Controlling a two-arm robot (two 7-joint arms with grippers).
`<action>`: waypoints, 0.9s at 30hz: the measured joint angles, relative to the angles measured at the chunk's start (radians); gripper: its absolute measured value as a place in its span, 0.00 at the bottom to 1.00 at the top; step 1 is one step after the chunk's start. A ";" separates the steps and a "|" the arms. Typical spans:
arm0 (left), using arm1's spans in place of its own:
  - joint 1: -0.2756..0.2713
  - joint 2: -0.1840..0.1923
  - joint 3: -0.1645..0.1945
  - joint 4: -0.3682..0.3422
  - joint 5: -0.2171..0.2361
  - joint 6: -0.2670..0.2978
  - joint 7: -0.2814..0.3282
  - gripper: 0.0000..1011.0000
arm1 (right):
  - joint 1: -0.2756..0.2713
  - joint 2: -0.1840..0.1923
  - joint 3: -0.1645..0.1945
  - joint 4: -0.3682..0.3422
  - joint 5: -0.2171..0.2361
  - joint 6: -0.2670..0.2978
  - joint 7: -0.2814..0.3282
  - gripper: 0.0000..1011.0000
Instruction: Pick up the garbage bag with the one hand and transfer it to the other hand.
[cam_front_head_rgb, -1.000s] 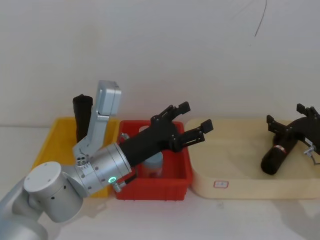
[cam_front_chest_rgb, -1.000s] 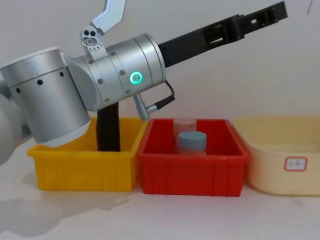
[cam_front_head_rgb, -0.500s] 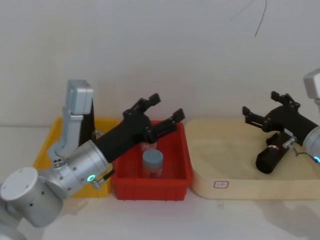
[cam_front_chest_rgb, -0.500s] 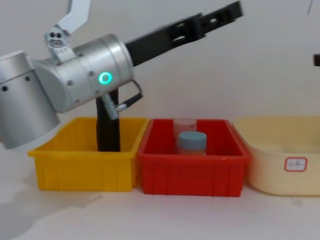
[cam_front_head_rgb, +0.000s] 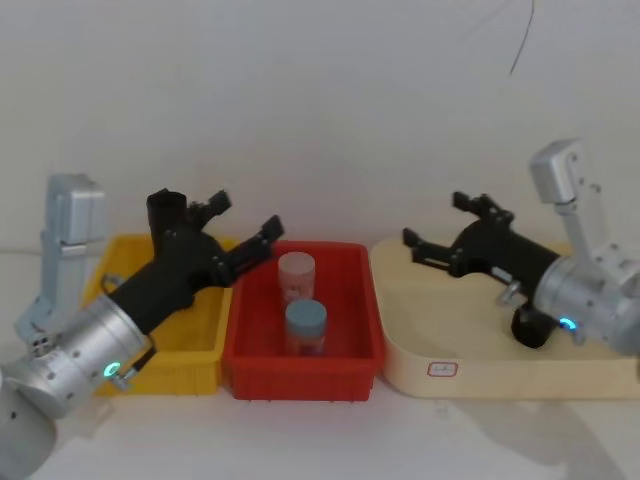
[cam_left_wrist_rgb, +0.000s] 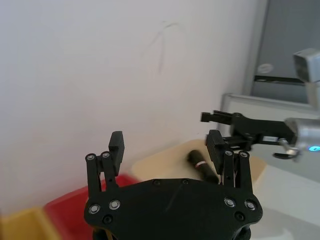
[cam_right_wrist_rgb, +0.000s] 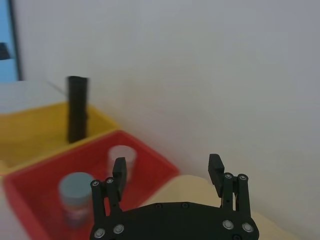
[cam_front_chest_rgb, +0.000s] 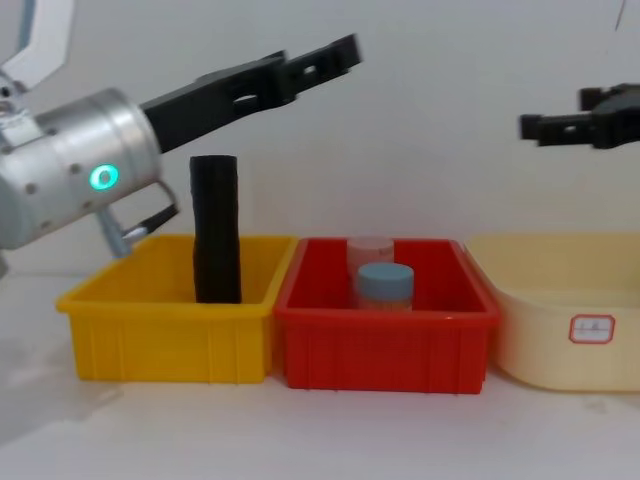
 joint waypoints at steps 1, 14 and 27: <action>0.007 0.005 -0.004 -0.005 0.001 0.000 0.005 0.99 | 0.002 -0.004 -0.006 0.002 0.001 0.000 0.005 0.99; 0.059 0.049 -0.038 -0.045 0.018 0.007 0.064 0.99 | 0.025 -0.065 -0.104 0.035 0.030 0.034 0.090 0.99; 0.081 0.068 -0.051 -0.060 0.025 0.011 0.087 0.99 | 0.064 -0.103 -0.161 0.085 0.057 0.071 0.144 0.99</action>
